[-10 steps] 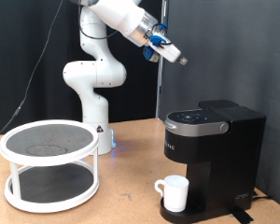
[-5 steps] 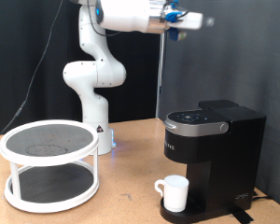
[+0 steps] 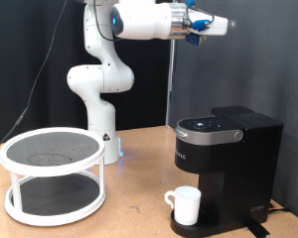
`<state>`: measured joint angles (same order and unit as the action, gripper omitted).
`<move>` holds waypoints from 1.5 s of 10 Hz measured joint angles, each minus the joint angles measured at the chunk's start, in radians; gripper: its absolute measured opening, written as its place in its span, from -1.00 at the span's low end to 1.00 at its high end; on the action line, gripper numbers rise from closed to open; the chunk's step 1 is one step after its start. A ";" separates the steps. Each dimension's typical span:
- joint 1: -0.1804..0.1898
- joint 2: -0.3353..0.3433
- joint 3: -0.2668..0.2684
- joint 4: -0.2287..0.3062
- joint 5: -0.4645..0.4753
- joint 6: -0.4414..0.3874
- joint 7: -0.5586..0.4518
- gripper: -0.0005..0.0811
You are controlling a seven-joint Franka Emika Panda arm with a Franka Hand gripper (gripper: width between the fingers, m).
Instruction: Make a cup of coffee with the keurig machine
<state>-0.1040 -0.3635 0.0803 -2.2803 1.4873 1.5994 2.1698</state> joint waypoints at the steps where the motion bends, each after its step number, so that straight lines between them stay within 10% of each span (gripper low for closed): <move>1: -0.002 0.001 0.000 0.019 -0.128 -0.048 0.039 0.81; 5: -0.010 0.003 0.009 0.057 -0.377 -0.095 0.109 0.81; 9: -0.016 0.003 0.064 0.073 -0.825 -0.044 0.094 0.81; 12: -0.016 0.005 0.080 0.083 -0.928 -0.038 0.101 0.81; 15: -0.017 0.046 0.165 0.191 -1.199 -0.012 0.257 0.81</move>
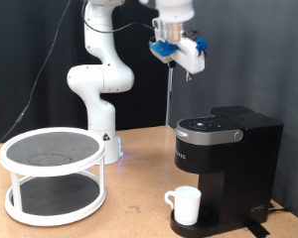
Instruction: Make a cup of coffee with the keurig machine
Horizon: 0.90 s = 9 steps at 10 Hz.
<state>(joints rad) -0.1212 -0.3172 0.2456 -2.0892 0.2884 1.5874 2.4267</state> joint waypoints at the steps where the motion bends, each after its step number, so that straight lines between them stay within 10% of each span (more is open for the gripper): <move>1: 0.000 0.021 0.008 0.032 -0.013 0.034 0.022 0.81; 4: -0.001 0.111 0.003 0.128 -0.022 0.076 0.023 0.81; 9: -0.001 0.076 0.020 0.061 -0.122 0.296 -0.026 0.81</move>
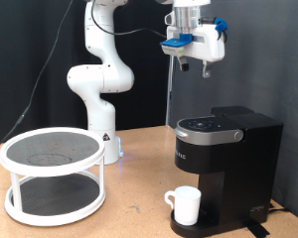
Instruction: Make a cup of coffee with the keurig machine
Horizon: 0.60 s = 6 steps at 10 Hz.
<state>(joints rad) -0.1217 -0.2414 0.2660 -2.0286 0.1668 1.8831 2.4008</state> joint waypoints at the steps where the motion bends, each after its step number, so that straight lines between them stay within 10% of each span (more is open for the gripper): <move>1: 0.000 0.002 0.000 -0.001 -0.009 0.036 -0.007 0.81; 6: -0.001 0.060 -0.001 0.047 -0.020 0.044 -0.024 0.81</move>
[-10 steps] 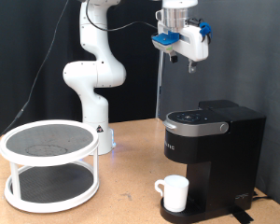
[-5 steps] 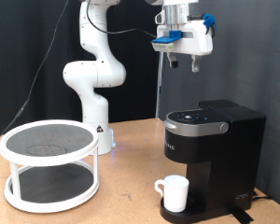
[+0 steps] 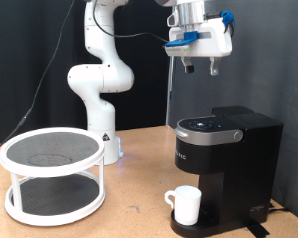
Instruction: Make a cup of coffee with the keurig machine
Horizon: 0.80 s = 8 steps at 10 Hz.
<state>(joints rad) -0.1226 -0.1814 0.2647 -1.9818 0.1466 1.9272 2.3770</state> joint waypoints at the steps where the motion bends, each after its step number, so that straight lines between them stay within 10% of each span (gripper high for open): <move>1: 0.000 0.019 0.000 0.007 -0.014 -0.001 -0.001 0.81; 4: 0.000 0.066 -0.001 0.004 -0.033 -0.003 -0.049 0.81; 8: 0.001 0.093 0.005 -0.042 -0.027 -0.006 -0.094 -0.21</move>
<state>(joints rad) -0.1212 -0.0885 0.2694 -2.0236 0.1200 1.9214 2.2830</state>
